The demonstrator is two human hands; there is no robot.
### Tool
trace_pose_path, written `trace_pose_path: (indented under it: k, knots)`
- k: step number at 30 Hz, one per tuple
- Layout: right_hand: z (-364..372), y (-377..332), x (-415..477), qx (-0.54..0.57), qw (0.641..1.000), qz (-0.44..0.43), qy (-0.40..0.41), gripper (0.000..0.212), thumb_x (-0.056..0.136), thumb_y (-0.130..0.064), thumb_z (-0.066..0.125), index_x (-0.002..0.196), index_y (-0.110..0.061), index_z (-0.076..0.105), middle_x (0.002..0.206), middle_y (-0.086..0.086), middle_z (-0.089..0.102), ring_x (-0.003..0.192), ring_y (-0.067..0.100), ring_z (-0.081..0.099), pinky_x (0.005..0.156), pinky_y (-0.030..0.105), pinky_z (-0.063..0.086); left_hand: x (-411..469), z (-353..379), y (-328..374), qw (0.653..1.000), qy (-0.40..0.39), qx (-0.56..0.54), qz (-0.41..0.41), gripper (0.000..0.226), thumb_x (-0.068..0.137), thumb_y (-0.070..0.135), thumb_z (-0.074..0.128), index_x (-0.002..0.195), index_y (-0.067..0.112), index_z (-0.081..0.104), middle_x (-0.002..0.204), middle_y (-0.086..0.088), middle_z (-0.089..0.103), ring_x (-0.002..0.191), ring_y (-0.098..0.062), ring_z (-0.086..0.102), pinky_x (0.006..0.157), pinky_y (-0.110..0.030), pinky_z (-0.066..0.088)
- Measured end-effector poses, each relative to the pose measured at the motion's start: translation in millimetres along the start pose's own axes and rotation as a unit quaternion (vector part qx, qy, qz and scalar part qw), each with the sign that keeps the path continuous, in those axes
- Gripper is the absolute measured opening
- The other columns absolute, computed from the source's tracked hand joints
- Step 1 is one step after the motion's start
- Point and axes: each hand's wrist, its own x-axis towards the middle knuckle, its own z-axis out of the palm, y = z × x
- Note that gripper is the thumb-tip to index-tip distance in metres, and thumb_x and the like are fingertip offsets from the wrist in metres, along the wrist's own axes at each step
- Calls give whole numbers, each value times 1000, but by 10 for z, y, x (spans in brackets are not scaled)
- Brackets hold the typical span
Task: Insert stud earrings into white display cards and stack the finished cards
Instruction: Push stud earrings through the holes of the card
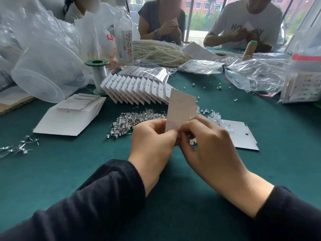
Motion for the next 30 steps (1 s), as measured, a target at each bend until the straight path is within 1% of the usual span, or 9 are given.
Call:
trace_pose_path:
  k: [1,3,5,8,11,15,20,25,30]
  knots:
    - [-41,7,21,2,1000,2,20,7,78,-5,58,73,-3,62,73,9,60,64,26,57,63,31,43,-8,5,64,999,-32,-29,5,8,80,7,67,84,14,69,68,-1,72,64,-13,68,63,-25,56]
    - [-148,33,72,15,997,13,69,5,78,-4,60,74,-5,63,73,6,59,64,18,54,65,24,43,43,-35,152,997,-74,-22,27,28,82,28,63,108,19,58,71,5,72,67,-10,67,66,-20,55]
    - [-267,73,114,50,992,33,111,4,78,-6,59,76,-9,61,75,1,57,66,3,49,66,9,37,155,-110,242,979,-58,168,100,31,87,32,58,116,20,57,81,5,68,71,-10,61,65,-12,49]
    - [-404,112,135,161,974,102,120,4,81,-15,55,80,-18,57,88,-3,60,81,-4,52,71,7,36,263,-223,254,855,-22,489,174,27,83,29,64,105,14,66,97,0,54,89,-12,48,78,-15,37]
    - [-492,142,168,344,907,211,120,18,86,-9,55,77,-24,58,83,-10,62,78,3,57,74,17,43,253,-233,173,817,-25,550,171,18,80,28,67,91,14,70,96,-4,58,96,-18,49,84,-23,32]
    - [-507,168,192,542,770,327,81,25,89,1,49,72,-16,56,67,-4,59,62,7,56,65,24,48,286,-267,130,825,5,523,212,10,76,21,71,82,14,73,82,1,66,72,-8,49,67,-14,30]
    - [-458,199,211,640,666,383,15,16,88,1,47,79,-8,56,62,2,63,57,14,60,60,26,54,338,-357,157,850,16,485,207,6,74,18,72,70,14,72,59,15,58,56,6,50,51,2,34]
    - [-399,193,180,681,610,403,-35,14,70,-7,55,73,-6,69,70,6,70,64,17,67,68,31,57,380,-367,160,845,15,489,216,9,81,16,64,74,10,64,62,9,55,58,2,46,53,-9,32]
    - [-409,208,174,690,585,426,-32,19,83,-5,46,84,-4,64,75,6,70,70,18,68,76,35,54,369,-383,220,879,11,422,221,14,76,16,67,72,6,58,62,0,57,52,-8,46,44,-5,37]
